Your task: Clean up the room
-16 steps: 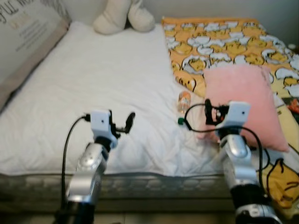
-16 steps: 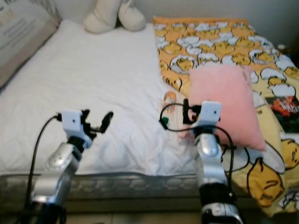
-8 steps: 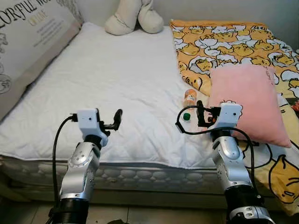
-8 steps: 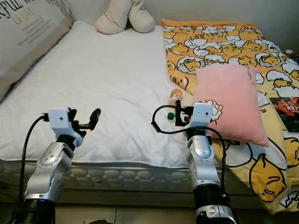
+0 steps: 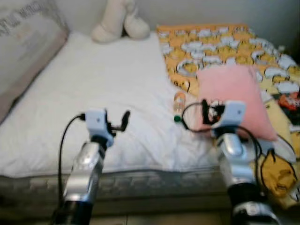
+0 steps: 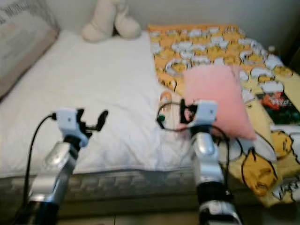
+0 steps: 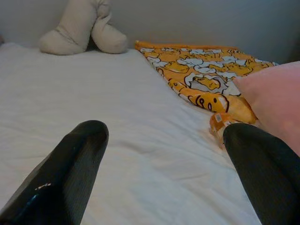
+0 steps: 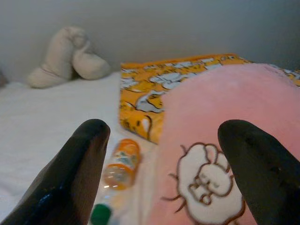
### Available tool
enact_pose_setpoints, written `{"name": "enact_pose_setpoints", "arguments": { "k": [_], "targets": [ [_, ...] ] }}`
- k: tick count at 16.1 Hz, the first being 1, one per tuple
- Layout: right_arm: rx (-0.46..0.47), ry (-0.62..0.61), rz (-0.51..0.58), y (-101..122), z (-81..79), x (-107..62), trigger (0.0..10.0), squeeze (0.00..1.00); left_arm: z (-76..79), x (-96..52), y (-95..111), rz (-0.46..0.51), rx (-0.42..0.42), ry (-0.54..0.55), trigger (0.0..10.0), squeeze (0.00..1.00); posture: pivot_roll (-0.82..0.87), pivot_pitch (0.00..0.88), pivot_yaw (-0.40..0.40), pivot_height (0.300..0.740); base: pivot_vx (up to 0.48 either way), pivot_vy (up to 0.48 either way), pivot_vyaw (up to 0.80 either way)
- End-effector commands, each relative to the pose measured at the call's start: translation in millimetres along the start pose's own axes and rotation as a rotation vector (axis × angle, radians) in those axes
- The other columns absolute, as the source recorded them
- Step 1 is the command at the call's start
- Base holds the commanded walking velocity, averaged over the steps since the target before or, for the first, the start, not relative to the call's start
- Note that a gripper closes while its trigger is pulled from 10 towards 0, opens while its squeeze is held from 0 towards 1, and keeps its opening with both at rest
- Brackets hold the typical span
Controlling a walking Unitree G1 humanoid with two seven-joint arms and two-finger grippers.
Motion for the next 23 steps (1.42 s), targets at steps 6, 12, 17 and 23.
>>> {"name": "enact_pose_setpoints", "arguments": {
  "k": [6, 12, 17, 23],
  "targets": [
    [0.04, 0.008, -0.008, 20, -9.5, 33.1, 10.0, 0.0, -10.5, -1.3, 6, 0.003, 0.008, 0.038, 10.0, 0.0, -0.07, 0.0, 0.051, 0.74, 0.32, 0.0, 0.0],
    [0.094, 0.032, -0.045, 50, -24.3, 69.1, 10.0, 0.0, -10.1, -13.8, 8, -0.023, 0.039, 0.01, 10.0, 0.0, 0.03, 0.0, 0.062, 0.74, 0.0, 0.0, 0.0],
    [0.091, -0.023, -0.127, 46, -29.9, 72.6, 10.0, 0.0, -20.5, -46.3, 18, -0.054, 0.103, 0.016, 10.0, 0.0, 0.15, 0.0, 0.064, 0.74, 0.0, 0.0, 0.0],
    [0.068, -0.088, -0.254, 19, -24.0, 63.6, 10.0, 0.0, -28.7, -81.9, 25, -0.093, 0.143, 0.07, 10.0, 0.0, 0.24, 0.027, 0.041, 0.74, 0.0, 0.0, 0.0]
  ]
}}
Point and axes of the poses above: a point about 5 cm out from each wrist's last joint towards the gripper, its own x axis pointing out of the wrist towards the gripper, its own y axis along the axis of the wrist's last joint, z = x × y, the point moved 3 cm from there along x, pointing out of the wrist towards the gripper, and after that the axes turned 11 degrees about -x, right-handed, at the moved point
